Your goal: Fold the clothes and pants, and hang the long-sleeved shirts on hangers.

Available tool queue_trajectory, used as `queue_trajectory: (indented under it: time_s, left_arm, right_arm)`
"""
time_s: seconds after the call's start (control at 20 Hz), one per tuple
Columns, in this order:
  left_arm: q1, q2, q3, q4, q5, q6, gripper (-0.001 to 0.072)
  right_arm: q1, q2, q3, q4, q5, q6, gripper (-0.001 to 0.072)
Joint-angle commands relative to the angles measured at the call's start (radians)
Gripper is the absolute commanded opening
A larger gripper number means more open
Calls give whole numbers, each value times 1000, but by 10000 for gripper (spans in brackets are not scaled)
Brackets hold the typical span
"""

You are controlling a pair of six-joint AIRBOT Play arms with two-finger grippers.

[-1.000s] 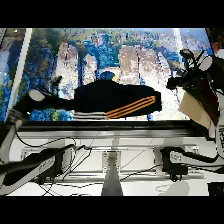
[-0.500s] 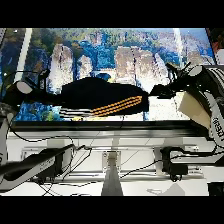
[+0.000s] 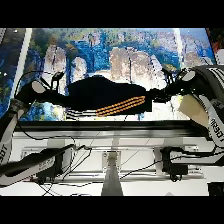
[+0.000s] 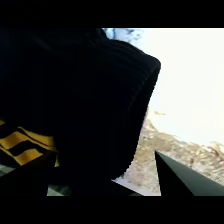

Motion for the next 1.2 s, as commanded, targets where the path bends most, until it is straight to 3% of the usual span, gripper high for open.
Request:
queue_trajectory:
  time_s: [0.0,0.15,0.25,0.3,0.4,0.45,0.5,0.55,0.65,0.7,0.95,1.15]
  left_arm:
    - [-18,-3,1,-5,21,0,10]
    - [-18,-3,1,-5,23,0,10]
    - [-18,-4,1,-5,35,0,10]
    - [-18,-4,1,-5,42,0,11]
    - [-17,-3,3,-3,47,0,11]
    - [-13,-3,9,6,47,0,13]
    - [-5,-2,24,22,43,0,25]
    - [9,-2,51,44,34,1,188]
    - [47,16,120,76,11,0,662]
    - [70,31,158,83,10,1,692]
    - [188,132,286,85,55,0,692]
    - [220,152,286,85,72,0,691]
  right_arm:
    - [8,-26,-66,68,-142,25,695]
    - [25,-62,-74,339,-143,-103,693]
    - [80,-77,-74,405,-165,-135,669]
    - [119,-80,-74,404,-195,-154,522]
    - [177,-80,-57,402,-249,-187,90]
    - [189,-79,-32,400,-252,-187,58]
    - [189,-76,8,393,-246,-185,34]
    - [183,-63,51,374,-244,-177,29]
    - [157,-16,159,303,-244,-113,28]
    - [136,18,224,235,-244,-58,28]
    - [-69,216,537,-116,-132,273,27]
    - [-339,376,704,-349,104,430,28]
